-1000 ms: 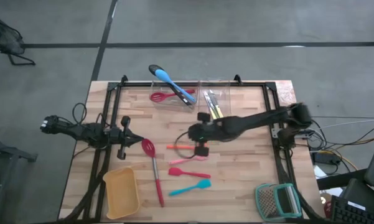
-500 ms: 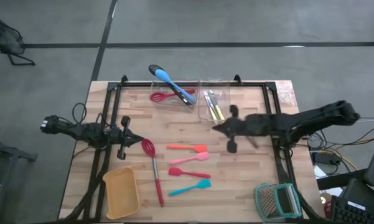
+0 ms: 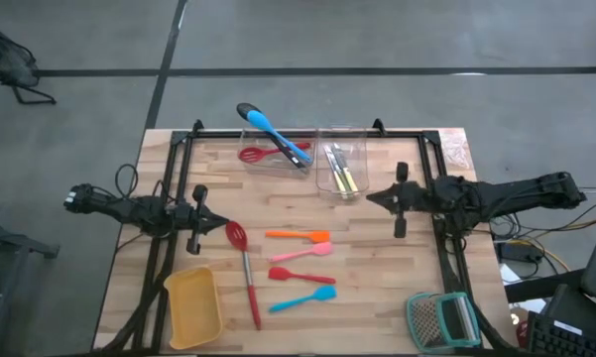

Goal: Pick & Place Kitchen Items
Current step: Put the red serving spoon into the left transparent bin

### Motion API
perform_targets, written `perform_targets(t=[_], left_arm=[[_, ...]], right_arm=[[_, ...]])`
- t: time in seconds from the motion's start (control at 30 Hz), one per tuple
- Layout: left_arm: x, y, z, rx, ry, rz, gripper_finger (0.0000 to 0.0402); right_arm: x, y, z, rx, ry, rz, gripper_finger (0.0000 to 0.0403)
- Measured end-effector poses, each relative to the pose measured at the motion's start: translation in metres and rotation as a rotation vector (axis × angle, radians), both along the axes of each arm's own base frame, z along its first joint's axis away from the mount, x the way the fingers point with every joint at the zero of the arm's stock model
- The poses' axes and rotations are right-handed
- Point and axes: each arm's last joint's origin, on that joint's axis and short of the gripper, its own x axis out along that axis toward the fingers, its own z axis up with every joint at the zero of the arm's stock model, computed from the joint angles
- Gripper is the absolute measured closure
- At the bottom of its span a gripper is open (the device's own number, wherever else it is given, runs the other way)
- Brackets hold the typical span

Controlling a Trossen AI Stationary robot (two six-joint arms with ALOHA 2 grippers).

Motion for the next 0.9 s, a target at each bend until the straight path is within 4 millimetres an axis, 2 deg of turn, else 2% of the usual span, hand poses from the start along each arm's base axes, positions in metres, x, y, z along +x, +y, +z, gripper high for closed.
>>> perform_targets(t=[0.37,0.63,0.9], left_arm=[[0.0,0.0,0.0,0.0,-0.001,0.0,0.039],[0.0,0.0,0.0,0.0,0.0,0.0,0.039],[0.0,0.0,0.0,-0.001,-0.001,0.0,0.039]], right_arm=[[-0.033,0.0,-0.03,0.055,-0.086,0.151,0.0394],[-0.04,0.002,-0.064,0.054,-0.074,0.245,0.0394],[-0.045,0.001,-0.082,0.019,-0.13,0.25,0.0394]])
